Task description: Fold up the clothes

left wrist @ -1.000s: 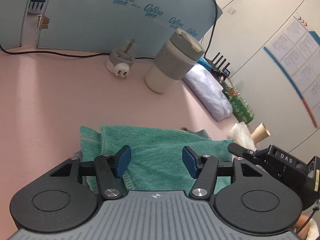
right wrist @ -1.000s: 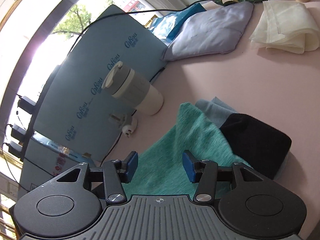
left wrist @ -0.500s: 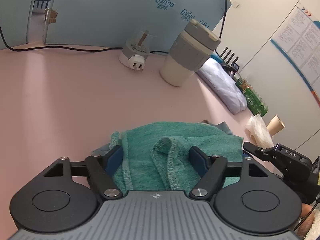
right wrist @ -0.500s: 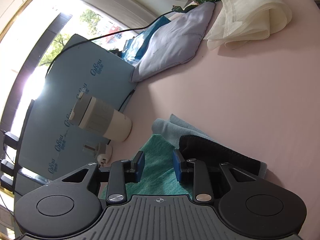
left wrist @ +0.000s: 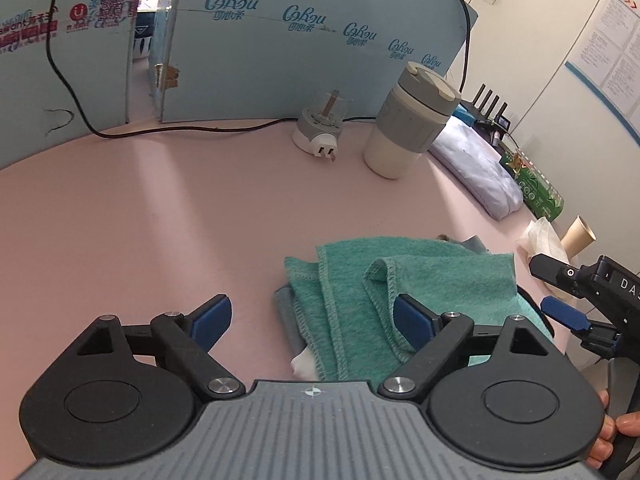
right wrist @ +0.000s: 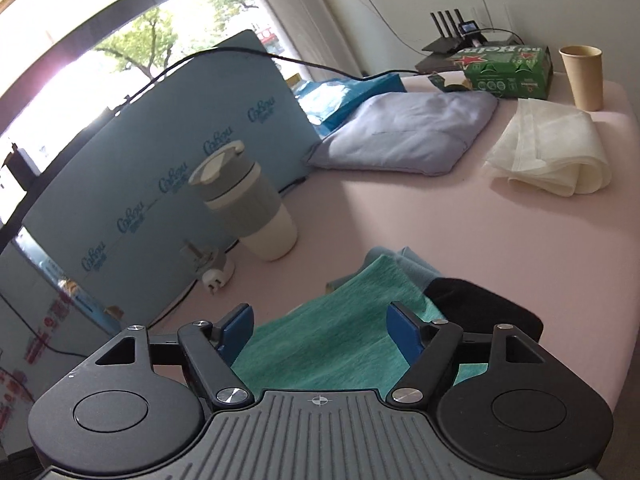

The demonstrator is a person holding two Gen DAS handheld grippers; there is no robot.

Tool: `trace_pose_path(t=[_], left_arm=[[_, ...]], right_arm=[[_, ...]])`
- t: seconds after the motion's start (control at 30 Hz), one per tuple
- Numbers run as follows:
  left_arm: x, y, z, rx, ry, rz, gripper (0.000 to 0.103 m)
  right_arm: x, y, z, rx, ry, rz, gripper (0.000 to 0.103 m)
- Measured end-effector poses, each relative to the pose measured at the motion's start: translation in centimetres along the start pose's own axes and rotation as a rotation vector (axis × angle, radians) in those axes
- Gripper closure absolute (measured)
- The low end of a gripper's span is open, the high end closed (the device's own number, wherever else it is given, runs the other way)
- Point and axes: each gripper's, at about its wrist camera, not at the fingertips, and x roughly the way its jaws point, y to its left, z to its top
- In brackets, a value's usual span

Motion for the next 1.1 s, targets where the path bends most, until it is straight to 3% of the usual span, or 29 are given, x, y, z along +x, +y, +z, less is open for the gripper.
trace_pose_path(t=[0.13,0.33,0.67,0.77,0.9,1.0,1.1], left_arm=[[-0.7,1.7,-1.6,-0.035,0.029,0.048,0.012],[-1.5,3.6,-4.1,-0.067,0.065,0.098,0.012],[-2.9,5.1,-7.4,-0.027,0.076,0.144,0.012],[-3.5,5.5,-8.5,0.031,0.043,0.173,0.012],[-3.7,6.0,-9.6,0.122,-0.008,0.193,0.009],[-3.2,6.5,-10.3,0.187,-0.062,0.231,0.0],[-2.8,7.0,-11.3,0.244,-0.159,0.229,0.0]], right_arm=[[-0.8,1.4,-2.3,-0.046,0.042,-0.015,0.022],[-3.5,3.3,-6.5,-0.168,0.015,-0.069,0.016],[-3.2,5.5,-12.4,-0.335,0.213,-0.054,0.012],[-2.6,5.9,-14.1,-0.372,0.26,-0.069,0.012],[-1.8,6.8,-15.8,-0.402,0.253,-0.088,0.008],[-0.6,8.0,-17.1,-0.458,0.204,-0.133,0.0],[0.0,8.8,-18.5,-0.5,0.112,-0.16,0.0]])
